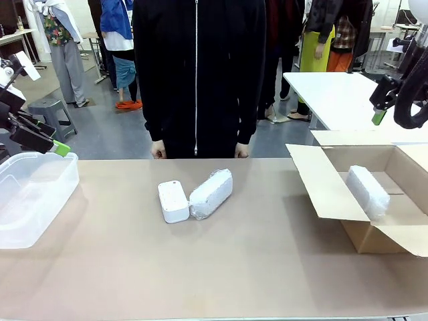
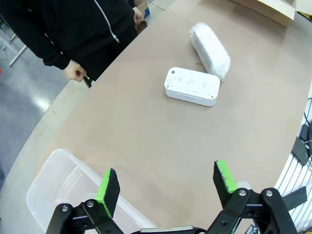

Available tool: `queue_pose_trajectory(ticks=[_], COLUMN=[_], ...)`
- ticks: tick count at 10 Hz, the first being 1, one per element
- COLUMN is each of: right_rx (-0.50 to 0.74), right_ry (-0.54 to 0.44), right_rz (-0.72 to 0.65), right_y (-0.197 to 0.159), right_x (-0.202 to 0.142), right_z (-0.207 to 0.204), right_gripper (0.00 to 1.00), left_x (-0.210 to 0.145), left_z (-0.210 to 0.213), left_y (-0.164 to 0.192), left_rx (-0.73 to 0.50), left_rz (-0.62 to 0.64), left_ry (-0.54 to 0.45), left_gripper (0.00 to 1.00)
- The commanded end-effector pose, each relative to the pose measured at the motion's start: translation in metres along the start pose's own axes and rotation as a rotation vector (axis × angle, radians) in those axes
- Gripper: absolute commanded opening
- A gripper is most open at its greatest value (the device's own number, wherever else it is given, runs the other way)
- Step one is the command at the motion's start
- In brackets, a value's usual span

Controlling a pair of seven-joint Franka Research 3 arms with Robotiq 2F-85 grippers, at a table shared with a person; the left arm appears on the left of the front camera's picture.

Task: Separate and place wrapped and unwrapped clocks.
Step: Pick up the Digital clock indicated by the person.

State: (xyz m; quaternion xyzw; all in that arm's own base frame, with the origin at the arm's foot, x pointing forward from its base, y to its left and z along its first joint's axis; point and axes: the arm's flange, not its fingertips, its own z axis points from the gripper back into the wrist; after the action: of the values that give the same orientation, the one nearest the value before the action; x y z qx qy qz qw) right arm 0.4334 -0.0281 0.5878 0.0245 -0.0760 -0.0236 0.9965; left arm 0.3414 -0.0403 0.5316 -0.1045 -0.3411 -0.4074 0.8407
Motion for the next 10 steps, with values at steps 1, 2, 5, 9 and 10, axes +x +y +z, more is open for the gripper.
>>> queue_pose_trajectory(ticks=[1,2,5,9,10], right_rx=[0.021,0.054,0.219,0.402,0.456], right_ry=[-0.034,-0.075,-0.210,-0.365,-0.367], right_rz=[0.101,0.192,0.582,0.950,1.030], right_y=[0.026,0.052,0.124,0.152,0.149], right_x=[0.009,0.012,-0.017,-0.065,-0.068], right_z=[-0.011,-0.022,-0.048,-0.036,-0.034], right_gripper=[1.00,1.00,1.00,1.00,1.00], left_x=[0.000,0.000,0.000,0.000,0.000], left_z=[-0.001,-0.001,-0.001,-0.001,-0.001], left_y=[0.001,0.001,0.001,0.001,0.001], left_rx=[-0.010,-0.010,-0.010,-0.010,-0.010], left_rz=[0.004,0.004,0.004,0.004,0.004], left_ry=[-0.006,-0.006,-0.006,-0.006,-0.006], left_gripper=[1.00,1.00,1.00,1.00,1.00])
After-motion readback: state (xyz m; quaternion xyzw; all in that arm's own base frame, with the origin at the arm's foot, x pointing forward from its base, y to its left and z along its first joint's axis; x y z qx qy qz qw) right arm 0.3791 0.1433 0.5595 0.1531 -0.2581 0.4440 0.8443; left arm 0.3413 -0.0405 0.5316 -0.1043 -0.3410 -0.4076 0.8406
